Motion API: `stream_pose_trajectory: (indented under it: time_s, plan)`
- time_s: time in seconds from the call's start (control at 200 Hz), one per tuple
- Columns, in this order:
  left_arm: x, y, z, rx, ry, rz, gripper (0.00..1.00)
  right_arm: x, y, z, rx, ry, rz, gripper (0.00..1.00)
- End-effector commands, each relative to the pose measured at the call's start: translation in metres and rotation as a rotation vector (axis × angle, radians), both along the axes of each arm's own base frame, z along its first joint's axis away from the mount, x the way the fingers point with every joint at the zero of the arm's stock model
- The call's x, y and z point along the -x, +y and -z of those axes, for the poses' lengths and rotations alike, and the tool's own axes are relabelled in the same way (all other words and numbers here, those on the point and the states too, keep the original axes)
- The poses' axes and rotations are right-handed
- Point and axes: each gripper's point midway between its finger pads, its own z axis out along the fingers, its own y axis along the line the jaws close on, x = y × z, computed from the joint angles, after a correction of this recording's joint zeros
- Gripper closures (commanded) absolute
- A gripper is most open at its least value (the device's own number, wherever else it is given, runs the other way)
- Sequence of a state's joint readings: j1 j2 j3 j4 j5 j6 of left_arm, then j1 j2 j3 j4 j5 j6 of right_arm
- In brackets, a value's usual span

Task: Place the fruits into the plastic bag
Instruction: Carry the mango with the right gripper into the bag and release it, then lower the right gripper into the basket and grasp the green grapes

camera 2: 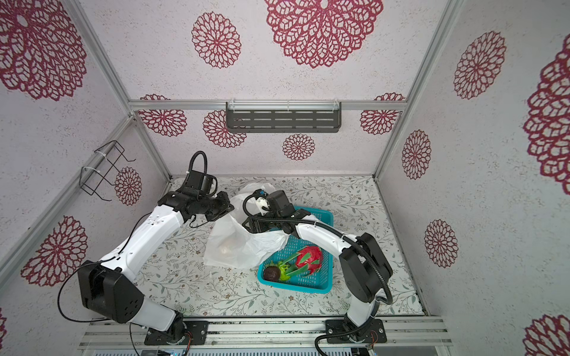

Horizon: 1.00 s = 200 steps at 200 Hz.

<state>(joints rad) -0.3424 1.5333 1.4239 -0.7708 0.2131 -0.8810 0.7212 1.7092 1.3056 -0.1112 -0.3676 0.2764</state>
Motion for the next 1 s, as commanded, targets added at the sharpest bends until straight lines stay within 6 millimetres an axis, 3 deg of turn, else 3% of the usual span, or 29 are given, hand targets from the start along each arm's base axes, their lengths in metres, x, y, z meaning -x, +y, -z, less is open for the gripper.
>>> stream_pose_trajectory:
  time_s: [0.0,0.12,0.28,0.385,0.52,0.625,0.876,0.996]
  plan:
    - [0.001,0.002,-0.011,-0.017,-0.041,0.001,1.0,-0.009,-0.031,-0.049,-0.013,-0.131,0.08,0.2]
    - [0.001,0.004,-0.01,-0.027,-0.042,-0.002,1.0,-0.015,-0.074,-0.072,-0.045,-0.163,0.2,0.2]
    - [-0.003,0.004,-0.009,-0.03,-0.05,-0.002,1.0,-0.024,-0.159,-0.082,-0.093,-0.147,0.462,0.19]
    - [-0.007,0.002,-0.01,-0.028,-0.054,0.004,1.0,-0.014,-0.196,-0.062,-0.018,-0.106,0.563,0.19]
    - [-0.011,-0.001,-0.008,-0.023,-0.054,0.013,1.0,0.012,-0.218,-0.009,0.166,0.027,0.579,0.2]
    - [-0.013,-0.003,-0.004,-0.02,-0.045,0.021,1.0,0.04,-0.211,0.02,0.233,0.103,0.473,0.2]
    - [-0.016,-0.006,0.001,-0.021,-0.032,0.033,1.0,0.114,-0.161,0.043,0.323,0.142,0.088,0.21]
    - [-0.017,-0.006,0.001,-0.02,-0.031,0.031,1.0,0.138,-0.144,0.05,0.325,0.162,-0.034,0.24]
